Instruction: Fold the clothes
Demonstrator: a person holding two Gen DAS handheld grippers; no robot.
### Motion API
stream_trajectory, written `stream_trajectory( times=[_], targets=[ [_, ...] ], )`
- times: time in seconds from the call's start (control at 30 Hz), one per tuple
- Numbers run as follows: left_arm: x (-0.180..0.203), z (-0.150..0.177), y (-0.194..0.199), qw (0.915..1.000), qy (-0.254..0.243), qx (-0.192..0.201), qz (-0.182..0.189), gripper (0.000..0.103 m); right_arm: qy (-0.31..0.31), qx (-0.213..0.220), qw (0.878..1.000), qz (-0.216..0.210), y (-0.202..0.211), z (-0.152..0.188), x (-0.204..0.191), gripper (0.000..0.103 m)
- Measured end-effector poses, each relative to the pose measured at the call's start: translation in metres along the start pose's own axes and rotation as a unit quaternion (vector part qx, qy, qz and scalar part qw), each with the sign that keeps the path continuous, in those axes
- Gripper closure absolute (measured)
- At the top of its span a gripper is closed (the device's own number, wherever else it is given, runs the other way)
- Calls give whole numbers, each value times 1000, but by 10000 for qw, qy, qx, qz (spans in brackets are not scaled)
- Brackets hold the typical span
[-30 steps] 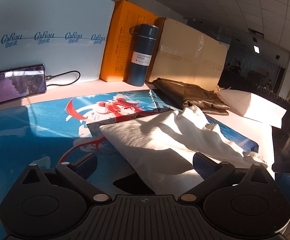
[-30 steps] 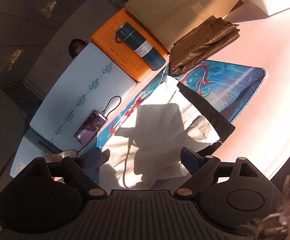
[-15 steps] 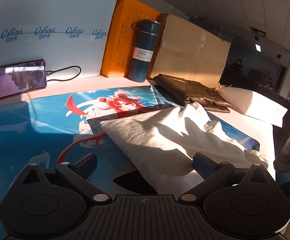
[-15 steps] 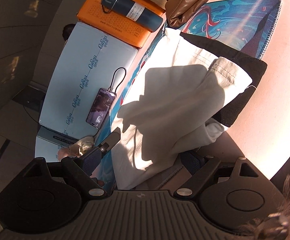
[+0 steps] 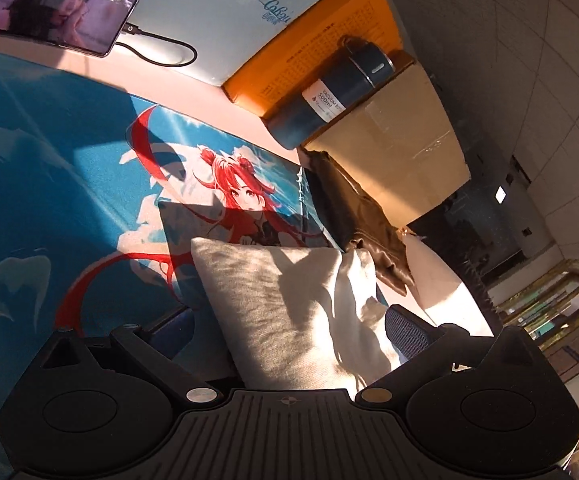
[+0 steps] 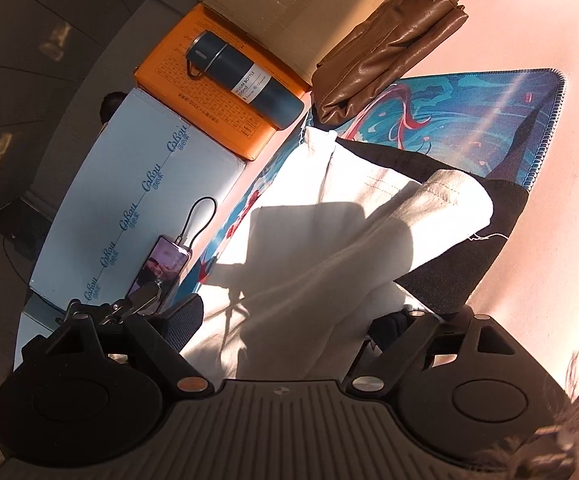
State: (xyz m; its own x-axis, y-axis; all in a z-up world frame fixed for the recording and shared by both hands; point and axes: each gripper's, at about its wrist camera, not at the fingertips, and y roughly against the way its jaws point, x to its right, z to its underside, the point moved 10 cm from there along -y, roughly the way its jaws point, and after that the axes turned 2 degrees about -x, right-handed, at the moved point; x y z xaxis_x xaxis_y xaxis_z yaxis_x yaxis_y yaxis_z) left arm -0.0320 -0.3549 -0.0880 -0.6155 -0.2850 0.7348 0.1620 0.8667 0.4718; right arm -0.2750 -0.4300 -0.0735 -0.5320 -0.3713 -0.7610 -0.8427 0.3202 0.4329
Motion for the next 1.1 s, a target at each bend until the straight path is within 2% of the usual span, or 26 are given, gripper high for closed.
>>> stream_trajectory(
  times=[0.07, 0.13, 0.2, 0.27, 0.3, 0.33, 0.37, 0.4, 0.43, 0.5, 0.63, 0.83, 1.0, 1.1],
  targets=[
    [8, -1, -16, 9996, -127, -160, 191, 0, -97, 205, 9997, 107, -3, -5, 3, 20],
    [16, -3, -32, 9992, -315, -136, 198, 0, -205, 412, 9986, 254, -7, -10, 5, 21],
    [19, -6, -40, 9991, -403, -45, 150, 0, -242, 624, 9965, 505, -10, -16, 9, 29],
    [22, -9, -47, 9988, -477, 49, 107, 1, -232, 785, 9936, 773, -12, -22, 17, 53],
    [23, -8, -49, 9983, -569, 83, 48, 6, -240, 870, 9920, 882, -13, -26, 23, 61],
    [24, -6, -52, 9974, -712, 79, 1, 20, -249, 953, 9903, 983, -15, -29, 29, 73],
    [24, -4, -54, 9967, -807, 29, -8, 34, -255, 1004, 9898, 980, -16, -32, 32, 79],
    [21, -3, -56, 9968, -803, -23, 14, 68, -208, 1040, 9895, 977, -18, -34, 33, 81],
    [17, -3, -57, 9970, -764, -68, 46, 80, -160, 1076, 9893, 974, -20, -36, 34, 83],
    [12, -2, -58, 9970, -762, -126, 67, 84, -89, 1122, 9899, 863, -21, -38, 31, 86],
    [27, -6, -36, 9910, -1327, 122, -87, 87, 204, 1191, 9921, 349, -16, -42, 1, 90],
    [39, -19, 41, 9784, -1828, 948, -206, 88, 861, 1125, 9881, -604, -10, -38, -72, 90],
    [25, -23, 136, 9589, -1935, 1985, -610, 88, 1467, 678, 9753, -1504, -24, -17, -145, 90],
    [14, -20, 197, 9400, -1909, 2658, -961, 88, 1803, 319, 9618, -2034, -37, 2, -192, 90]
  ],
)
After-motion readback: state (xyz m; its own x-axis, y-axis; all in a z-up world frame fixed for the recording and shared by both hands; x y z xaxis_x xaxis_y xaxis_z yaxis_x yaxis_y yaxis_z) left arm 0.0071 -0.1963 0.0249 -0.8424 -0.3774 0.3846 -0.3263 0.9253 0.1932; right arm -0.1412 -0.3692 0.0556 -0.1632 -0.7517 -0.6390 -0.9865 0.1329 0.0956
